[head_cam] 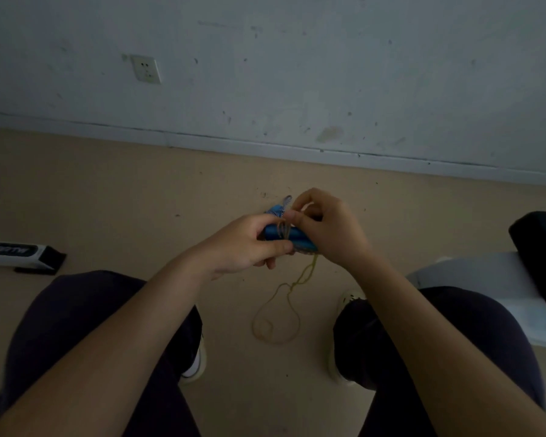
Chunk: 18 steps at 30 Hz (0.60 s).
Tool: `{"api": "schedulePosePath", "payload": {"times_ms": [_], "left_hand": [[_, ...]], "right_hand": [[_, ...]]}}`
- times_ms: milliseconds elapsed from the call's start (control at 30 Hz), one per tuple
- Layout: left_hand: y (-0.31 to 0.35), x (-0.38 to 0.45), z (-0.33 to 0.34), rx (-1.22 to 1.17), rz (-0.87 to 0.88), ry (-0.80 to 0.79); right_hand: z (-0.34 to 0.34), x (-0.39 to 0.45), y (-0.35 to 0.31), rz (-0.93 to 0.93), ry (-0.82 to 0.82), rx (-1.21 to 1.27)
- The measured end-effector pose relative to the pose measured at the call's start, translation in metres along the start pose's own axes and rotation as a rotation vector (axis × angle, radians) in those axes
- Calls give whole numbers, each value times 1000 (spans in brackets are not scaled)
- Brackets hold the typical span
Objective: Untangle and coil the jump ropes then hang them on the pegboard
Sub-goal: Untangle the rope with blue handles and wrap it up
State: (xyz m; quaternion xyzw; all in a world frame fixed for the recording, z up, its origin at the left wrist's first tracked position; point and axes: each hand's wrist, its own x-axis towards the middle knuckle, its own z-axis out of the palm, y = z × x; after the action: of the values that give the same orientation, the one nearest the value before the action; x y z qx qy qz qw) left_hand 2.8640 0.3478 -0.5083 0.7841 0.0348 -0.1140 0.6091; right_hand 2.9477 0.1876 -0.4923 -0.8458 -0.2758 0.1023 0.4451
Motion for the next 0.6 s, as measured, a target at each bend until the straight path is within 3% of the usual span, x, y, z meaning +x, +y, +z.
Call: {"api": "schedulePosePath", "payload": {"times_ms": [233, 467, 600], "left_hand": [[-6, 1, -2, 14, 49, 125], [-10, 1, -8, -52, 150, 178], [-3, 1, -6, -202, 163, 298]], "right_hand": [[-4, 2, 0, 83, -58, 86], [-9, 1, 6, 219, -264, 499], [-9, 2, 10, 204, -417, 846]]}}
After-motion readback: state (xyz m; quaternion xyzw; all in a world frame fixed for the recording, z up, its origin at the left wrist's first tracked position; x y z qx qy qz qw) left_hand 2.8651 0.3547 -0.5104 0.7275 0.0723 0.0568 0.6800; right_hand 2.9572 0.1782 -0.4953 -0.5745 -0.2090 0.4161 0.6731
